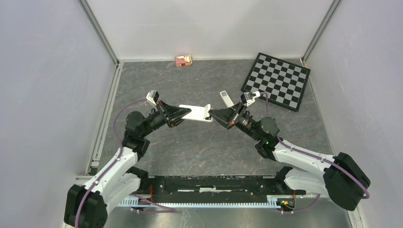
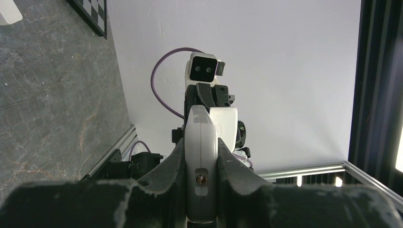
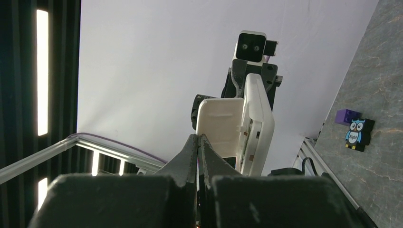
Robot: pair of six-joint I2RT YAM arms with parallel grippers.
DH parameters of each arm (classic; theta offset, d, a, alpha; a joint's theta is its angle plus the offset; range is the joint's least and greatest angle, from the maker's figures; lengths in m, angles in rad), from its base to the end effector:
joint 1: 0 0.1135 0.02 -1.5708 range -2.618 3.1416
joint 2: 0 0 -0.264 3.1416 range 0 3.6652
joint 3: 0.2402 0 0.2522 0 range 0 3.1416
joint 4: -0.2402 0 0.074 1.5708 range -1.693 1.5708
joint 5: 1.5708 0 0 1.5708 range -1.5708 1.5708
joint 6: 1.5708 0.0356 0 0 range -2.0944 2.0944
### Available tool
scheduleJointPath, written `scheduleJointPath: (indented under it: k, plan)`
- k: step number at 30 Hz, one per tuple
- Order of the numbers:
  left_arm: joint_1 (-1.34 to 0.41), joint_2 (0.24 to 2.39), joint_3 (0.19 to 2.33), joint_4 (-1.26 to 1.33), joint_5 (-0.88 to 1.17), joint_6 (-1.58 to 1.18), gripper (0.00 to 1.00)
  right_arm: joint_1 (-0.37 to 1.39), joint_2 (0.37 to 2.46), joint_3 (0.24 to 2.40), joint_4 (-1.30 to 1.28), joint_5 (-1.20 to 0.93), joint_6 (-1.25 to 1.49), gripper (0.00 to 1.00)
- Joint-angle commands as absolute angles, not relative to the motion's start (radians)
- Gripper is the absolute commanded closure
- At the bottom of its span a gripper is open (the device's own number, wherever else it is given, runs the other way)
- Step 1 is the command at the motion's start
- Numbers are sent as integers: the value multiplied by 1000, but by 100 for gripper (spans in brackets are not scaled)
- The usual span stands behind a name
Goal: Load the batteries into the remote control
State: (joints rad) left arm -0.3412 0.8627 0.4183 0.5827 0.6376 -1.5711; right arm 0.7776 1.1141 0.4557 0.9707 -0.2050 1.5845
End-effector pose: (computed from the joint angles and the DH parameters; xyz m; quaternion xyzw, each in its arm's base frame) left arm 0.1784 -0.0859 0.2770 -0.1666 0.6456 -0.7038 0.2449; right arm 0.1643 0.1719 0.2815 0.1538 0.5709 0.7668 0.2499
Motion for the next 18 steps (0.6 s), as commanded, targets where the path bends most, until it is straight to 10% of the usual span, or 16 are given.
scheduleJointPath:
  k: [1, 18]
  plan:
    - [-336, 838, 426, 677, 641, -1638, 98, 776, 1102, 430, 923, -197, 1573, 99]
    - [-335, 850, 436, 635, 641, -1590, 98, 776, 1005, 421, 740, -160, 1506, 68]
